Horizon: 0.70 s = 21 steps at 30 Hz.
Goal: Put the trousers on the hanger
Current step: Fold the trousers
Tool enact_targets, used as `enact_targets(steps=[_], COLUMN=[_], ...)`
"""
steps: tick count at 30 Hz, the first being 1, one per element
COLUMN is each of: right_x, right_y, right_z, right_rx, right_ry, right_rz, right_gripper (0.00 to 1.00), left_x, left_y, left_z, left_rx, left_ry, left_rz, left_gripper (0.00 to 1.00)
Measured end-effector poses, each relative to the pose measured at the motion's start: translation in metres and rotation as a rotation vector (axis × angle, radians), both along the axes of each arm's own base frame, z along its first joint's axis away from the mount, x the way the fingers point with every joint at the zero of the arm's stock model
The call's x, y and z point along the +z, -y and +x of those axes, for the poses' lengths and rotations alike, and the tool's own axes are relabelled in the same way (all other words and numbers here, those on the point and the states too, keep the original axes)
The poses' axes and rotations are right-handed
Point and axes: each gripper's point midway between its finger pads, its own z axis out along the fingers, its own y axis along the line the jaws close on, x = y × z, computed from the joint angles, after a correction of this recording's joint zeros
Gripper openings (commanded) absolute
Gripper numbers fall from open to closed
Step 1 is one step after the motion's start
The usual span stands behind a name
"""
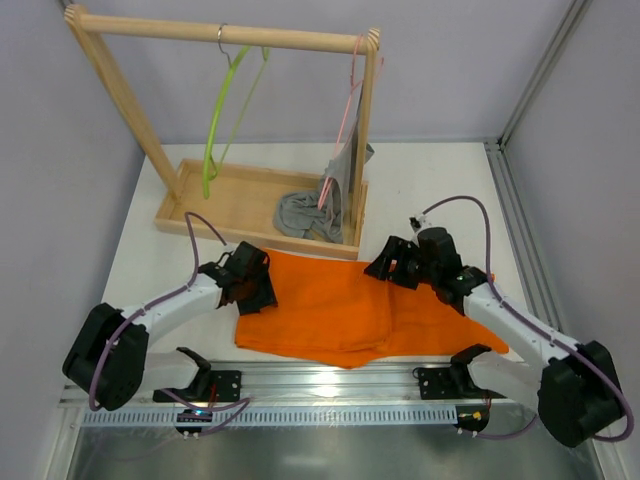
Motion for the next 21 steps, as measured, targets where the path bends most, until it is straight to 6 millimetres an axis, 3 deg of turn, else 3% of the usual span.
enact_targets(steps=[6, 9, 11, 14, 21], right_x=[0.101, 0.115, 0.108, 0.076, 0.002], right_y=[0.007, 0.01, 0.012, 0.019, 0.037], right_z=[0.023, 0.023, 0.021, 0.017, -0.027], right_rx=[-0.005, -0.005, -0.012, -0.039, -0.088], right_ry=[0.353, 0.403, 0.376, 0.26, 0.006], right_rz=[0.02, 0.018, 0.0, -0.058, -0.108], right_gripper=[0.72, 0.7, 0.67, 0.66, 0.64], left_x=[-0.002, -0.002, -0.002, -0.002, -0.001], left_y=[0.0, 0.0, 0.0, 0.001, 0.001], left_z=[0.0, 0.0, 0.001, 0.001, 0.001], left_rx=[0.0, 0.0, 0.0, 0.0, -0.001], left_ry=[-0.005, -0.008, -0.009, -0.008, -0.006], left_rz=[0.003, 0.005, 0.006, 0.005, 0.005], left_gripper=[0.52, 0.52, 0.52, 0.52, 0.52])
